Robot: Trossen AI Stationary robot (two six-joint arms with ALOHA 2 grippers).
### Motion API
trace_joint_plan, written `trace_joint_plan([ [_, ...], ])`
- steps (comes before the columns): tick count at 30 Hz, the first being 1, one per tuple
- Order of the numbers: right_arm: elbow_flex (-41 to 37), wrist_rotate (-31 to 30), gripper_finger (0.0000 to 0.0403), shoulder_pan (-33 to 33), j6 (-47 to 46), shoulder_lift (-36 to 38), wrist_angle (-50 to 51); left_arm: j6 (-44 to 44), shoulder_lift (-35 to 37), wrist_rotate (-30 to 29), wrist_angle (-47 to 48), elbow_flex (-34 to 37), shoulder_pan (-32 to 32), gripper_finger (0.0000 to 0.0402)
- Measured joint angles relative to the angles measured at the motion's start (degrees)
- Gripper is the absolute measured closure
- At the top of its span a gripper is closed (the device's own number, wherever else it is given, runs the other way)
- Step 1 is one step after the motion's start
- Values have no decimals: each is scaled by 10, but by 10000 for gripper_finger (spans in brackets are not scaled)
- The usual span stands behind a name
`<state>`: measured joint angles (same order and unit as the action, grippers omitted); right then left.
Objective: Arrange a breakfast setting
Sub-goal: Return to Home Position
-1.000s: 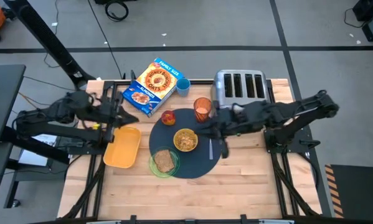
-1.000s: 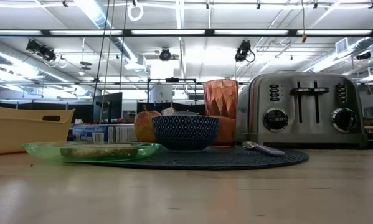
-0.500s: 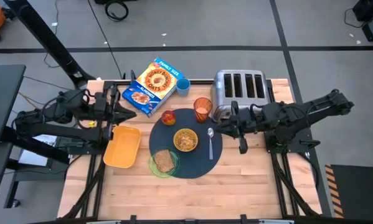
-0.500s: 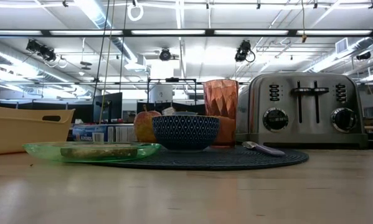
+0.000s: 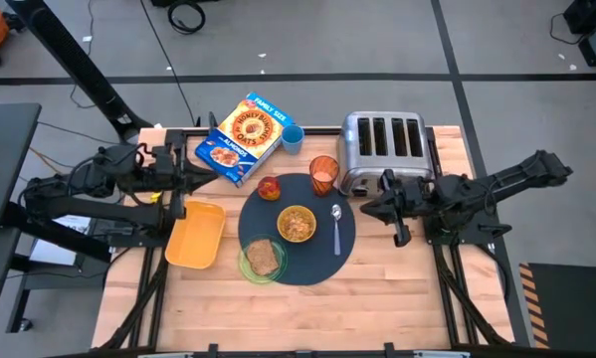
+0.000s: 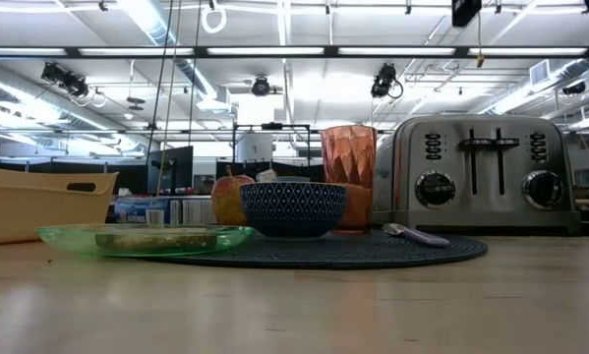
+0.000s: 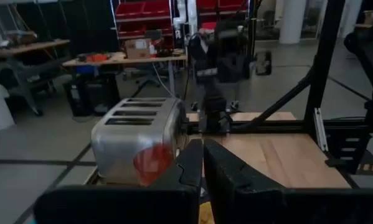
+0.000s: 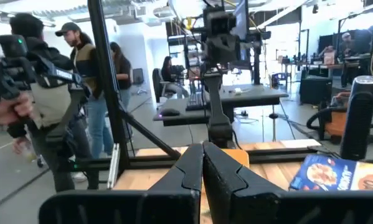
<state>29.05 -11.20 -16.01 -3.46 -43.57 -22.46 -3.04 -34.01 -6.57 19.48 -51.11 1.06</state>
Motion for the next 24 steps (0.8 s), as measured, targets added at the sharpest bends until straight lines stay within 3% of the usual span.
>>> trace_joint_plan([
  [4, -55, 21, 385, 28, -10, 25, -29, 2, 7, -7, 1, 0, 0, 379],
  [10, -78, 57, 385, 72, -10, 63, -34, 72, 12, -8, 41, 0, 0, 379],
  [18, -78, -18, 385, 140, -22, 73, -3, 58, 60, -23, 106, 0, 0, 379],
  [24, -78, 88, 385, 153, 19, 101, 30, 64, 111, -28, 153, 0, 0, 379],
])
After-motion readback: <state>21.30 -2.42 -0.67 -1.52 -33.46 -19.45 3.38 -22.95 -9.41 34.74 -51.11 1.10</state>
